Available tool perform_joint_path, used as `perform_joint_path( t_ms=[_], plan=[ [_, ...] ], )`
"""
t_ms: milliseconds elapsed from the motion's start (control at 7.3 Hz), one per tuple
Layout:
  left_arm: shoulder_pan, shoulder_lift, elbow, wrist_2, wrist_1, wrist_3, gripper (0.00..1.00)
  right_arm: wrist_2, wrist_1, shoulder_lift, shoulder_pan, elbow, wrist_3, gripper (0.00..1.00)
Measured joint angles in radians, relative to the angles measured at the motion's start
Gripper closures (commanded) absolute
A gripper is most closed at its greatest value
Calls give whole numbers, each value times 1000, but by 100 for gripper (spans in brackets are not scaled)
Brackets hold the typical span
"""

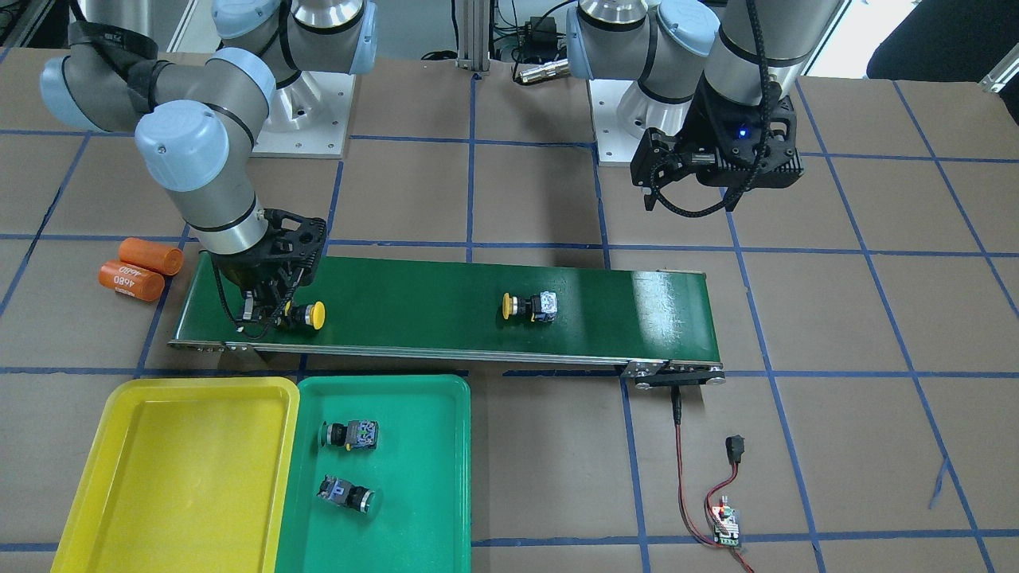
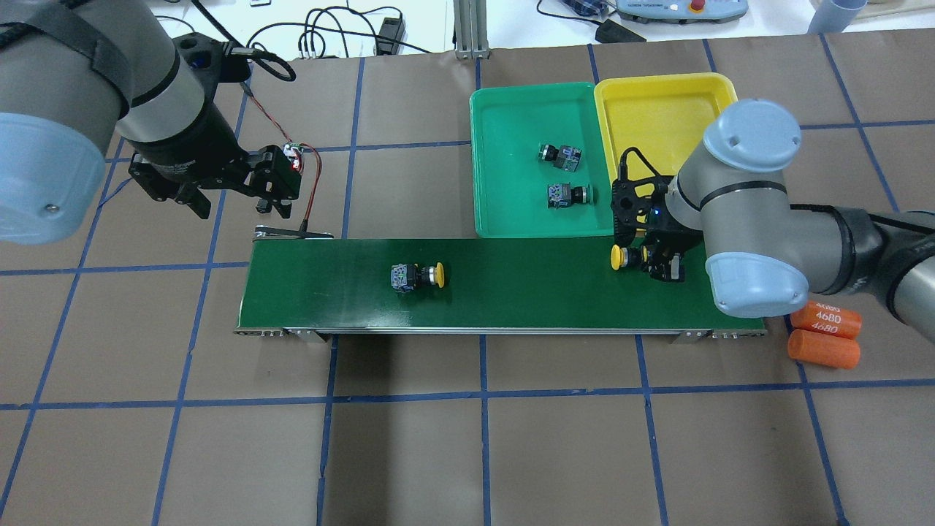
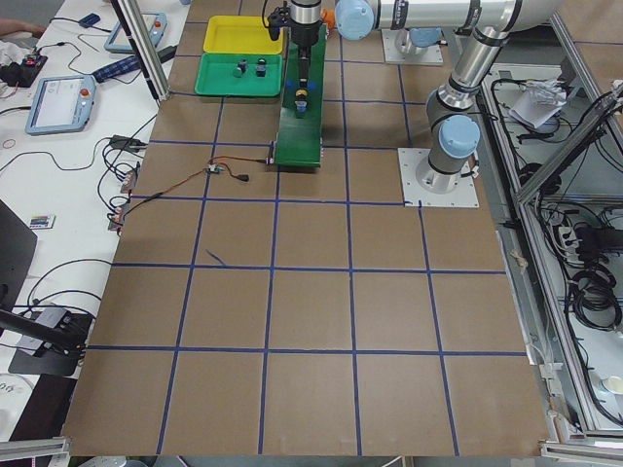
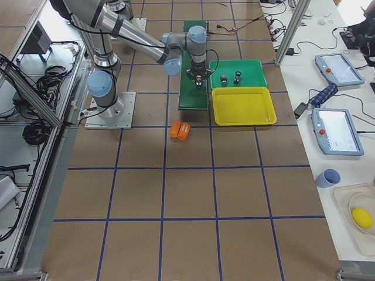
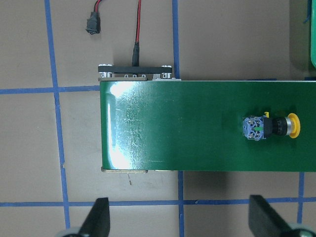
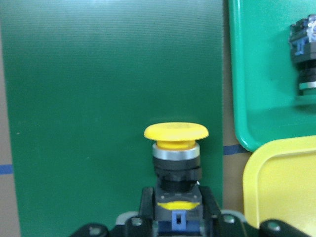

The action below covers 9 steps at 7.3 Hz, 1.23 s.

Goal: Sort buttons by color to trays
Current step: 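Carry the yellow button into the yellow tray and open the right gripper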

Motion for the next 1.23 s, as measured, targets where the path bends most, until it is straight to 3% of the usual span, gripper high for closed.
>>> perform_joint_path(
  t_ms=[411,685,822,959,1233],
  plan=[
    [0,-2,0,0,0,-4,0,-3,10,161,-40,-217,-60,68],
    [0,-5,0,0,0,-4,0,-24,38,264,-127,-328,-194,64],
    [-1,-4,0,0,0,-5,0,-31,42,282,-162,-346,-260,30],
    [-1,-4,0,0,0,-5,0,-35,44,289,-181,-349,-289,12],
    [-1,-4,0,-1,0,-7,0,-36,50,291,-192,-346,-302,11]
  ],
)
